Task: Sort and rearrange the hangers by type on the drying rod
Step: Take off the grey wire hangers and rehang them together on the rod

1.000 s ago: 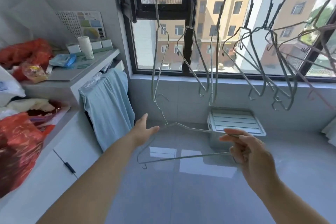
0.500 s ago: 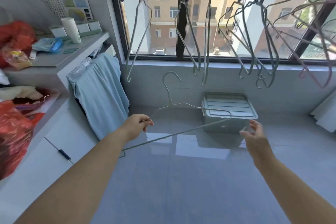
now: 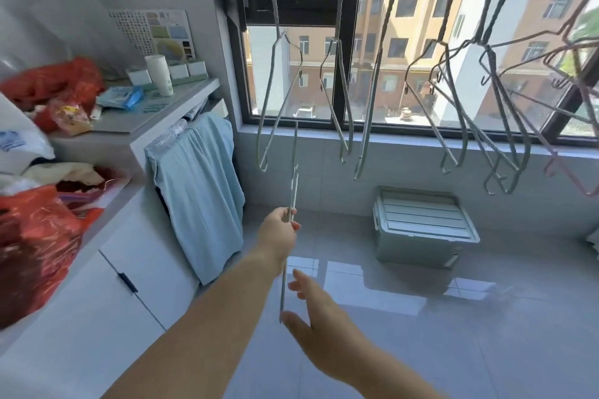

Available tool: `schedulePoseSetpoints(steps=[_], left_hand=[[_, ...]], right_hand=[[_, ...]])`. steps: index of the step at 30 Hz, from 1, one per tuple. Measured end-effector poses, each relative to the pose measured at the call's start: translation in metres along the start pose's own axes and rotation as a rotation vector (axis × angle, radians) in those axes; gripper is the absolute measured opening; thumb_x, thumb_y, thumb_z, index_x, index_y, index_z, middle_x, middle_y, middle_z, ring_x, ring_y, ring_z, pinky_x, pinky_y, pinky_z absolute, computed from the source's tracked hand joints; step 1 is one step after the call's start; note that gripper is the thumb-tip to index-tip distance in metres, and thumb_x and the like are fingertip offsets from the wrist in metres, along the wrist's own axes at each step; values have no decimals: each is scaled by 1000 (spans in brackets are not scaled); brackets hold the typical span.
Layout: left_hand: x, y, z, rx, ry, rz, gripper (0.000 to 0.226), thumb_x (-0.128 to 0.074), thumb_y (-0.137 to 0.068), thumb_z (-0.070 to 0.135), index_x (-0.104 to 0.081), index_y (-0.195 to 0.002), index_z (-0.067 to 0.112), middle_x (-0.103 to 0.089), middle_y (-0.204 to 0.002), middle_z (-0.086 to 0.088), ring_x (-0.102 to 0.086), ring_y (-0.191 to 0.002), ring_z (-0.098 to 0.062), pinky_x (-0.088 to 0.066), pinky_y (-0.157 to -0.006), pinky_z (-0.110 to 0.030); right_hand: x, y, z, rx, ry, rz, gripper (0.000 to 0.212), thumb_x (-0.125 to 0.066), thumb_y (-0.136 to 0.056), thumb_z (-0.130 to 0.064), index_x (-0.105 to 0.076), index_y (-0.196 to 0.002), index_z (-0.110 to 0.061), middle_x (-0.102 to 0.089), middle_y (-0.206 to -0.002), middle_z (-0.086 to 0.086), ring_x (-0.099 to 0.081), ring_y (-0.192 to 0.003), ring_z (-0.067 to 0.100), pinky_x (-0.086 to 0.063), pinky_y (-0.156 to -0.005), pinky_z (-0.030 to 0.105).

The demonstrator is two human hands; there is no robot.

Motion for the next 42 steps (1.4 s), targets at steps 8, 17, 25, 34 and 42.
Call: schedulePoseSetpoints(steps=[8,17,25,34,42], left_hand=[[-19,33,50,-118,219,33,38,-24,-90,-7,-48,-116,7,-41,-74,-1,-34,-55,-10,-29,-52,-20],[-2,42,151,-397,122,7,29,-32,-94,-2,-49,-116,6,-61,-84,4,-51,-62,-4,-38,-49,-9],[6,58,223,-591,-103,0,33,-41,-95,10,-41,-128,9,-57,-116,1,-60,-94,-13,-48,-88,-27],[8,37,230,-531,-159,30,19,-39,-94,2,-52,-105,11,-56,-113,-11,-58,-86,-16,-48,-86,-34],[10,23,208,-482,-247,107,38,-42,-92,3,-44,-129,6,-54,-124,-13,-57,-108,-24,-44,-99,-39]], right_hand=[[27,4,-12,99,25,91,61,-43,-94,-29,-6,-142,-37,-43,-77,-58,-38,-101,-16,-26,-81,-5],[94,0,-70,277,-48,316,60,-45,-91,-36,-9,-125,-69,-64,-80,-38,-33,-96,-40,-32,-83,-5],[139,-21,-125,416,-2,495,49,-45,-95,-24,-28,-141,-26,-63,-74,-21,-62,-84,-6,-41,-70,15],[163,-58,-132,325,19,501,33,-42,-95,-23,-44,-128,-20,-66,-66,-13,-47,-48,-7,-32,-52,18],[162,-35,-135,213,357,386,39,-43,-96,-24,-39,-134,-18,-48,-134,1,-50,-119,21,-38,-95,29]])
Point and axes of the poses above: each hand's wrist, its own y-axis away from the middle knuckle, its own x-axis out of the back of the hand, z = x × y, the point moved 7 cm from there along -y, towards the middle knuckle
